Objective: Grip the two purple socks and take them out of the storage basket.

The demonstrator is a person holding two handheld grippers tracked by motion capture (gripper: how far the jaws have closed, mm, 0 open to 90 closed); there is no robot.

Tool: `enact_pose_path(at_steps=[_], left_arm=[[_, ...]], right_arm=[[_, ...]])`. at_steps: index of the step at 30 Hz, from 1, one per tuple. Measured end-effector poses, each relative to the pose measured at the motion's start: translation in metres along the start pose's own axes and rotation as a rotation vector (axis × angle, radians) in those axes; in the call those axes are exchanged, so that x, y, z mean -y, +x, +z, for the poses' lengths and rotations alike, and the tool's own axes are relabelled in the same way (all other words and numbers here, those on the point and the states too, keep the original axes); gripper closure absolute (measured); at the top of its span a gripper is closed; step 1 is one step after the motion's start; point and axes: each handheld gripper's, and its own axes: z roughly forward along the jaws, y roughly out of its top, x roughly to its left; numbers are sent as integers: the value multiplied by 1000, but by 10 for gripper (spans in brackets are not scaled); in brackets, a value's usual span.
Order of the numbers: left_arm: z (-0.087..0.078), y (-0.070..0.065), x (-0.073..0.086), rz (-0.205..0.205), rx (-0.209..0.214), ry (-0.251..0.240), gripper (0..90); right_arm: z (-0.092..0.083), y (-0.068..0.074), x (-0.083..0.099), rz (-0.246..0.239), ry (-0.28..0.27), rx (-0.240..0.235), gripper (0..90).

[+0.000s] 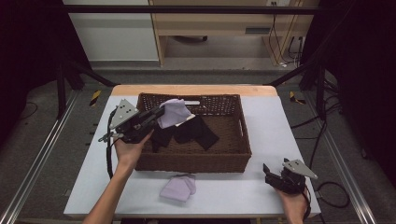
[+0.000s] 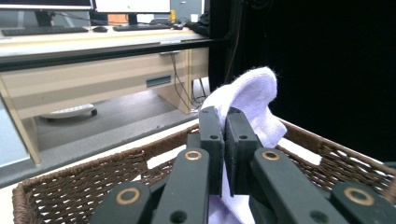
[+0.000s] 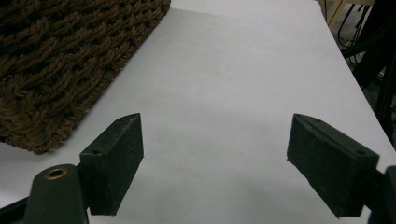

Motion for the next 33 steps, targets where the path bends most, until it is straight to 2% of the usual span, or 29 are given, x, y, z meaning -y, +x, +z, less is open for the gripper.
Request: enact_pose_path(at_steps=[8,16,22,25,33], left_arm=[[-29,-12,2,36,39,-10,859],[-56,-18,14,52,62,-13,859],[-74,-21,30,63,55,17,859],[-83,-20,38,50,55,28,859],[-96,-25,61,48,68,79,859]], right_arm=[[-1,0,0,1,-6,3,190],[-1,0,1,1,-11,6,194],[-2,0,1,-1,-20,5,195],[-2,0,1,3,-19,7,195],[-2,0,1,-1,-17,11,194]])
